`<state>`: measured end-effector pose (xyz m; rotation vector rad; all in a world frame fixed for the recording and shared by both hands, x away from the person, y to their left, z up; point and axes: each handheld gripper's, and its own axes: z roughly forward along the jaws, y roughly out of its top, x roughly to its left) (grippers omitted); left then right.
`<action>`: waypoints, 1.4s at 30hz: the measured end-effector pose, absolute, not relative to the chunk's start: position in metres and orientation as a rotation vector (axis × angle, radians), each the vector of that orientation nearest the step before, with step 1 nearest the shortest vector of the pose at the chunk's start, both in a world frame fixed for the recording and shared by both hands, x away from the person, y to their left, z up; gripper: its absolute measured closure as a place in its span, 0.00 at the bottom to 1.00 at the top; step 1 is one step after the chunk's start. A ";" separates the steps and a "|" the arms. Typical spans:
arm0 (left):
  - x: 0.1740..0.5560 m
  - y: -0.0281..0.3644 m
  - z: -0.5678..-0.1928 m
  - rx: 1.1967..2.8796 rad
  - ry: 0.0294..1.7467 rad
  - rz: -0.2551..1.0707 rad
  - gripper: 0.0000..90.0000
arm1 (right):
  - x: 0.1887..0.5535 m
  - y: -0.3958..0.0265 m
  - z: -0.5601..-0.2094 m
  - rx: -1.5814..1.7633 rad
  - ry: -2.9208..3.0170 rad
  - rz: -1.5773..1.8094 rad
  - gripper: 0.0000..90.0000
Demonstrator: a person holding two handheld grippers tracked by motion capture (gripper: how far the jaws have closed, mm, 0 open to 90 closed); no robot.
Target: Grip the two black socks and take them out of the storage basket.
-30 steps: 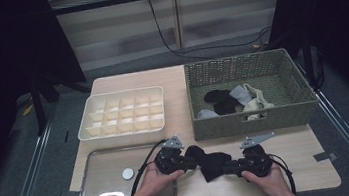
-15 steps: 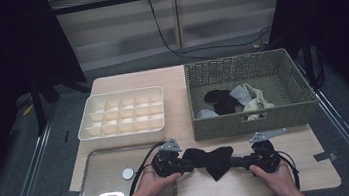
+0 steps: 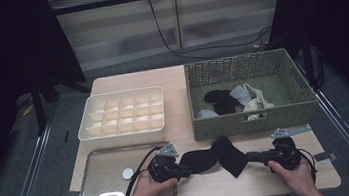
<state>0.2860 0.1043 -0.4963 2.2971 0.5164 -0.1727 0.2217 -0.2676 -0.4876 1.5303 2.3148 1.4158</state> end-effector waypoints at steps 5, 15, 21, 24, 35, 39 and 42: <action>0.282 0.111 -0.496 2.296 0.526 -0.183 0.84 | 0.216 -0.283 -0.488 1.556 2.278 1.394 0.98; 0.275 0.120 -0.494 2.322 0.506 -0.185 0.84 | 0.216 -0.291 -0.485 1.547 2.240 1.390 0.93; 0.273 0.116 -0.493 2.317 0.487 -0.186 0.84 | 0.220 -0.283 -0.480 1.531 2.244 1.426 0.85; 0.274 0.113 -0.491 2.309 0.481 -0.187 0.84 | 0.222 -0.282 -0.478 1.527 2.241 1.436 0.81; 0.288 0.101 -0.493 2.327 0.491 -0.168 0.83 | 0.231 -0.272 -0.478 1.516 2.267 1.454 0.74; 0.287 0.097 -0.494 2.318 0.512 -0.179 0.81 | 0.243 -0.258 -0.478 1.482 2.321 1.446 0.70; 0.281 0.090 -0.493 2.329 0.485 -0.180 0.81 | 0.252 -0.247 -0.478 1.451 2.366 1.428 0.67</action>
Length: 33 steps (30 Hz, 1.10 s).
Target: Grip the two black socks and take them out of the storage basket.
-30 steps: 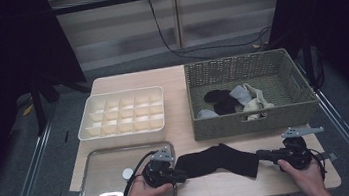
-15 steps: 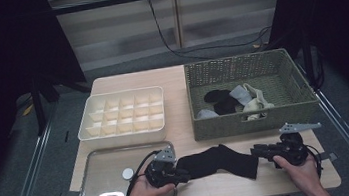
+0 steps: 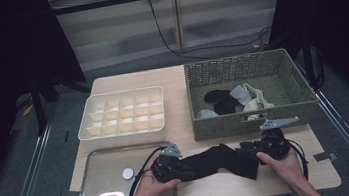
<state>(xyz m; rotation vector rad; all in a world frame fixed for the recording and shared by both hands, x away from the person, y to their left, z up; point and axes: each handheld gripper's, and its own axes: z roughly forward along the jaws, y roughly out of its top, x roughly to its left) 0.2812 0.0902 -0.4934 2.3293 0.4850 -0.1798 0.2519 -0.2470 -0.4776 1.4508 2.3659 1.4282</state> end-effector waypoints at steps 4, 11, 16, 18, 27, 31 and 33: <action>0.280 0.085 -0.493 2.336 0.474 -0.193 0.81 | 0.264 -0.236 -0.474 1.419 2.394 1.436 0.66; 0.282 0.077 -0.497 2.298 0.488 -0.235 0.81 | 0.284 -0.220 -0.481 1.424 2.442 1.403 0.67; 0.281 0.078 -0.497 2.290 0.483 -0.232 0.81 | 0.295 -0.218 -0.486 1.457 2.440 1.385 0.73; 0.279 0.078 -0.496 2.305 0.484 -0.214 0.81 | 0.296 -0.218 -0.488 1.463 2.433 1.370 0.74; 0.280 0.080 -0.496 2.302 0.474 -0.230 0.81 | 0.298 -0.225 -0.498 1.516 2.424 1.305 0.75; 0.280 0.077 -0.493 2.301 0.474 -0.220 0.79 | 0.300 -0.223 -0.499 1.525 2.433 1.323 0.75; 0.281 0.076 -0.491 2.300 0.463 -0.212 0.79 | 0.299 -0.222 -0.498 1.519 2.442 1.336 0.76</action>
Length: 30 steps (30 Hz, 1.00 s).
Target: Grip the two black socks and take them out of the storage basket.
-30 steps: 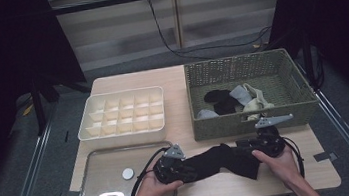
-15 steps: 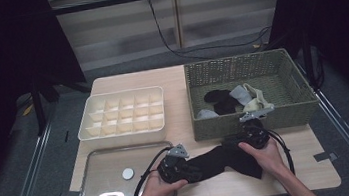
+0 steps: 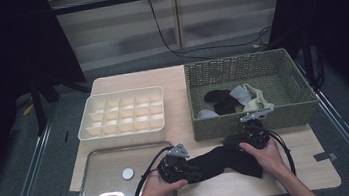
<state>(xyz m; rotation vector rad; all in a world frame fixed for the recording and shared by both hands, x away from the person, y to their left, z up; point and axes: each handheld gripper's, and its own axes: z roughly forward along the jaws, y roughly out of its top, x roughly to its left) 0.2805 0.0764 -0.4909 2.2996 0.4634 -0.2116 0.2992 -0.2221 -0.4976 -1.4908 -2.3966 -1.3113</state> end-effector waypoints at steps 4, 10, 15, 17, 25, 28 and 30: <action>0.283 0.071 -0.489 2.285 0.475 -0.225 0.82 | 0.301 -0.222 -0.500 -1.506 -2.384 -1.300 0.80; 0.280 0.054 -0.488 2.291 0.423 -0.245 0.85 | 0.300 -0.220 -0.500 -1.481 -2.388 -1.304 0.97; 0.278 0.038 -0.491 2.282 0.399 -0.269 0.86 | 0.298 -0.220 -0.494 -1.448 -2.367 -1.360 0.99; 0.279 0.033 -0.490 2.292 0.391 -0.286 0.87 | 0.296 -0.220 -0.491 -1.439 -2.370 -1.376 0.99; 0.280 0.012 -0.495 2.268 0.372 -0.365 0.95 | 0.292 -0.221 -0.482 -1.407 -2.345 -1.454 0.99; 0.280 0.007 -0.498 2.276 0.382 -0.358 0.95 | 0.292 -0.221 -0.480 -1.400 -2.336 -1.471 0.99; 0.282 0.005 -0.500 2.291 0.376 -0.344 0.95 | 0.291 -0.221 -0.478 -1.396 -2.329 -1.485 0.99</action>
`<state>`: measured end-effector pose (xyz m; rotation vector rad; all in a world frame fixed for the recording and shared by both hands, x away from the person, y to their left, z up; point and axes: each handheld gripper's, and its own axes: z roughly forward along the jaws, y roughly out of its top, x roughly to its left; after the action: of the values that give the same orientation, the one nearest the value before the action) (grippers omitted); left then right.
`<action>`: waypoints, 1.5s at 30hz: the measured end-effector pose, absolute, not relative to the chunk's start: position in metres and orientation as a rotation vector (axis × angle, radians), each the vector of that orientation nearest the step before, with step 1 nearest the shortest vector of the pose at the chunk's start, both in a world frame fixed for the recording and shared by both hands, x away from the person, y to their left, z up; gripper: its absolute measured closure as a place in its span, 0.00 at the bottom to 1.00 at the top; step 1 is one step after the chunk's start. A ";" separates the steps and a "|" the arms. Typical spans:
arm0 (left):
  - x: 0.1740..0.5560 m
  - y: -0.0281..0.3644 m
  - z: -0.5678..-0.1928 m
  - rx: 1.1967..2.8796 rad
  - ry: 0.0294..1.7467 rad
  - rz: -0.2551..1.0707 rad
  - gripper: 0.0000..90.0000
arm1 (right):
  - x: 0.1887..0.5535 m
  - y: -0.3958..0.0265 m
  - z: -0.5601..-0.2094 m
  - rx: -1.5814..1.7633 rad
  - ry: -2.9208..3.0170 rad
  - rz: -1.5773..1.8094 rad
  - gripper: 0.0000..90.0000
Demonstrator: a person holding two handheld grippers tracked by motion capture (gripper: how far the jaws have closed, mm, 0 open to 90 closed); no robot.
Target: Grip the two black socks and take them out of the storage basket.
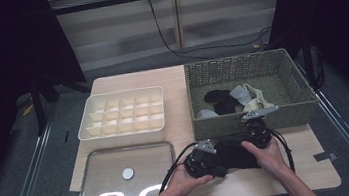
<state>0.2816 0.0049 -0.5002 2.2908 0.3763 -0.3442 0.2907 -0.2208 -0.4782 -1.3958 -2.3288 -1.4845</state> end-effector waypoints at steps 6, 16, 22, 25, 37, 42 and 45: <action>0.285 0.002 -0.502 2.290 0.395 -0.319 0.92 | 0.286 -0.216 -0.469 -1.348 -2.360 -1.509 0.99; 0.291 0.004 -0.503 2.274 0.447 -0.313 0.91 | 0.277 -0.213 -0.463 -1.315 -2.343 -1.541 0.99; 0.293 0.002 -0.504 2.258 0.462 -0.314 0.91 | 0.274 -0.211 -0.458 -1.309 -2.326 -1.561 0.99; 0.295 0.001 -0.504 2.258 0.471 -0.301 0.91 | 0.269 -0.209 -0.455 -1.289 -2.322 -1.574 0.98; 0.297 0.001 -0.502 2.274 0.497 -0.245 0.90 | 0.244 -0.207 -0.460 -1.280 -2.319 -1.544 0.98; 0.296 0.002 -0.502 2.269 0.496 -0.234 0.88 | 0.233 -0.208 -0.468 -1.282 -2.321 -1.514 0.96; 0.295 0.004 -0.503 2.253 0.501 -0.240 0.88 | 0.228 -0.208 -0.473 -1.286 -2.332 -1.480 0.96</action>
<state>0.2953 0.0036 -0.5027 2.2527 0.5010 -0.2400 0.2278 -0.2082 -0.4733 -1.2861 -2.3317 -1.4799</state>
